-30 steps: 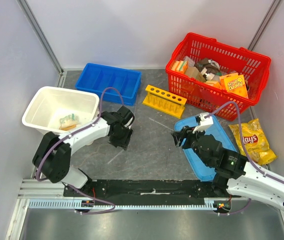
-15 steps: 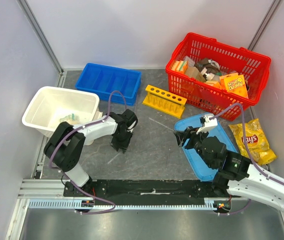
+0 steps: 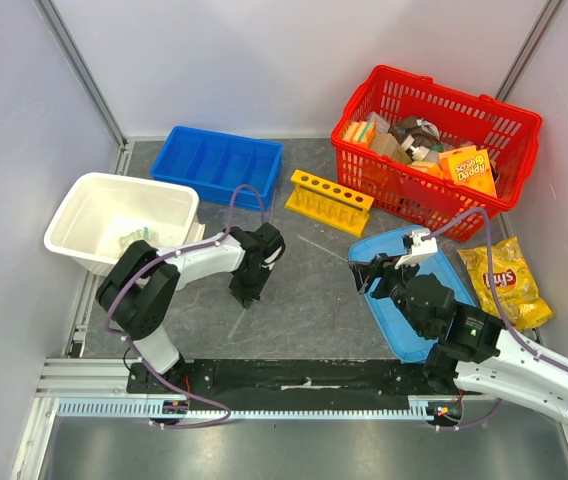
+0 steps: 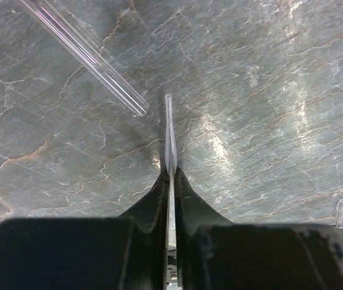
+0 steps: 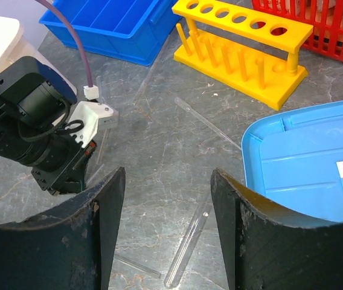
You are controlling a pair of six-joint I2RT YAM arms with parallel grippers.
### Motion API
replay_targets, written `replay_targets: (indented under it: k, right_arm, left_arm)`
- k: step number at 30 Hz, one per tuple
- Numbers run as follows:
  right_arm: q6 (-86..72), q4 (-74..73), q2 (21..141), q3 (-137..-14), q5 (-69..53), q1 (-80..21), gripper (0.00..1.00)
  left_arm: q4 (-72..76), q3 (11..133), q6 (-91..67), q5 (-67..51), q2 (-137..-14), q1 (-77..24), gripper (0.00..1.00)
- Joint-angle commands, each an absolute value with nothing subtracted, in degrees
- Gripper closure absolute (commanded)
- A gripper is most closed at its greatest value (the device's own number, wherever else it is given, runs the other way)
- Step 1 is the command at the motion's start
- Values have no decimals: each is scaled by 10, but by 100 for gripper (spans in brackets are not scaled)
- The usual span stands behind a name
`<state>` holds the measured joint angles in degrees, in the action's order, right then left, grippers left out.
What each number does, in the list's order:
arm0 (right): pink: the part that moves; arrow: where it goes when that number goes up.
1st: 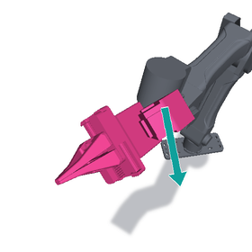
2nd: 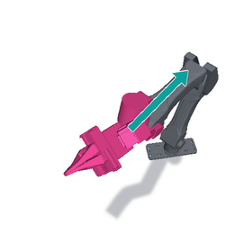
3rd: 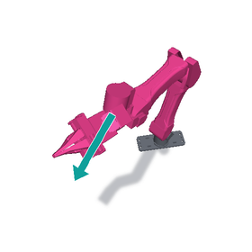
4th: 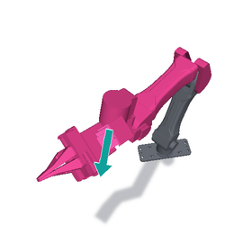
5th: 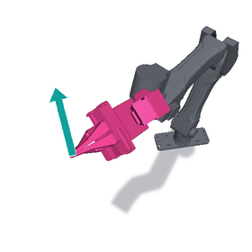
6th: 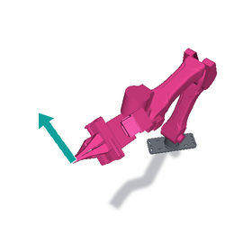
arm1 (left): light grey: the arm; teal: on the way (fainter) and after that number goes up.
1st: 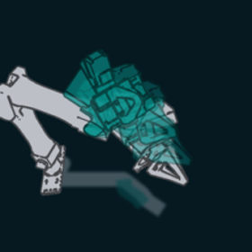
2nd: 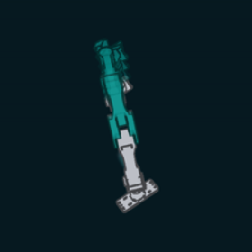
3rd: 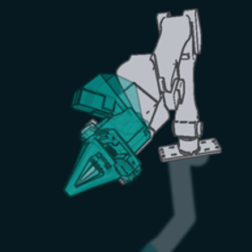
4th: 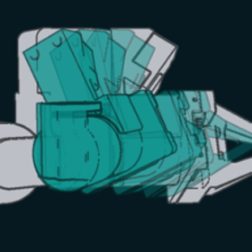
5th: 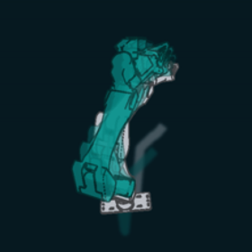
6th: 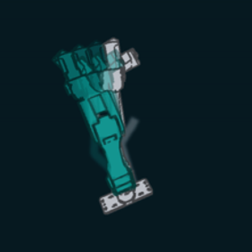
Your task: Organize the chemistry lab equipment
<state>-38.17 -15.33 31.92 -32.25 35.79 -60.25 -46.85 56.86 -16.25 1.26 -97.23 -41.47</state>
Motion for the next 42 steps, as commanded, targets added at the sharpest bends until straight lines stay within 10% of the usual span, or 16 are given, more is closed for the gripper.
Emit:
replay_targets:
  k: [1,8,14,32,42]
  right_arm:
    - [-388,-149,314,-320,370,-602,34]
    - [-391,-149,330,-321,363,-602,28]
    - [-395,-152,356,-322,344,-602,2]
    - [-395,-190,376,-356,310,-602,2]
    - [-378,-176,419,-379,334,-602,2]
  left_arm:
    - [-486,562,-177,33,-972,-421,95]
    - [-536,601,-183,43,-888,-423,98]
    - [-566,690,-193,64,-825,-422,98]
    - [-531,1206,-62,178,-1101,-277,98]
    - [-408,1284,-26,164,-1252,-252,98]
